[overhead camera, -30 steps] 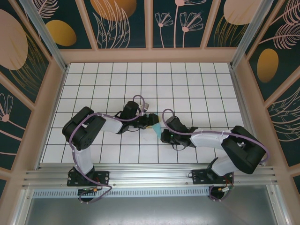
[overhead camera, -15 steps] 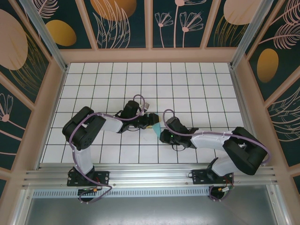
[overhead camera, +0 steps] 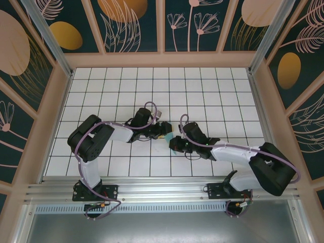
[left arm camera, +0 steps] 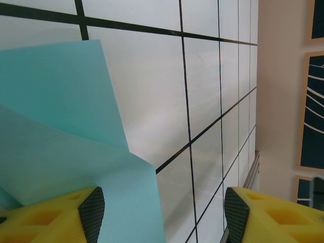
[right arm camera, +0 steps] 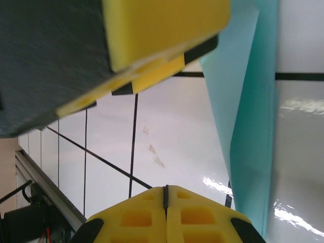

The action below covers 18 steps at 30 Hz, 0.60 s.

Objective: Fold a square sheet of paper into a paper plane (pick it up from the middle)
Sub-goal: Fold the wing for the fifth time at the center of the table.

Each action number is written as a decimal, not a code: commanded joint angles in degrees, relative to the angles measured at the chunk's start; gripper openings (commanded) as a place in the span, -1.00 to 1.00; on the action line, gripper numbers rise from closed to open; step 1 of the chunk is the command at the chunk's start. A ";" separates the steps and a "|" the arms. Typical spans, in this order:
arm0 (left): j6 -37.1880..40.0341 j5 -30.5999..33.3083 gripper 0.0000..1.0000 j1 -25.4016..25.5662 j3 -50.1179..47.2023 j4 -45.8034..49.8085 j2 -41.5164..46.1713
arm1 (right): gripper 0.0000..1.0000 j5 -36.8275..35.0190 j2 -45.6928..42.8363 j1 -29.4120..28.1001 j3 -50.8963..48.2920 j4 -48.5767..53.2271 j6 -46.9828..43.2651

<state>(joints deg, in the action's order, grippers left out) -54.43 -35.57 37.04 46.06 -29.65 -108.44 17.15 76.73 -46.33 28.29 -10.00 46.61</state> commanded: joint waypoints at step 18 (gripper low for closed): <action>3.72 5.88 0.34 0.34 -0.10 4.16 -5.64 | -0.88 -4.56 5.75 0.60 -0.12 3.46 -0.40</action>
<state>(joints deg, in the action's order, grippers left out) -54.22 -35.62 37.04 46.19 -29.36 -108.49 14.85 83.42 -46.44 28.86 -8.34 46.37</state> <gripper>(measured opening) 0.669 0.063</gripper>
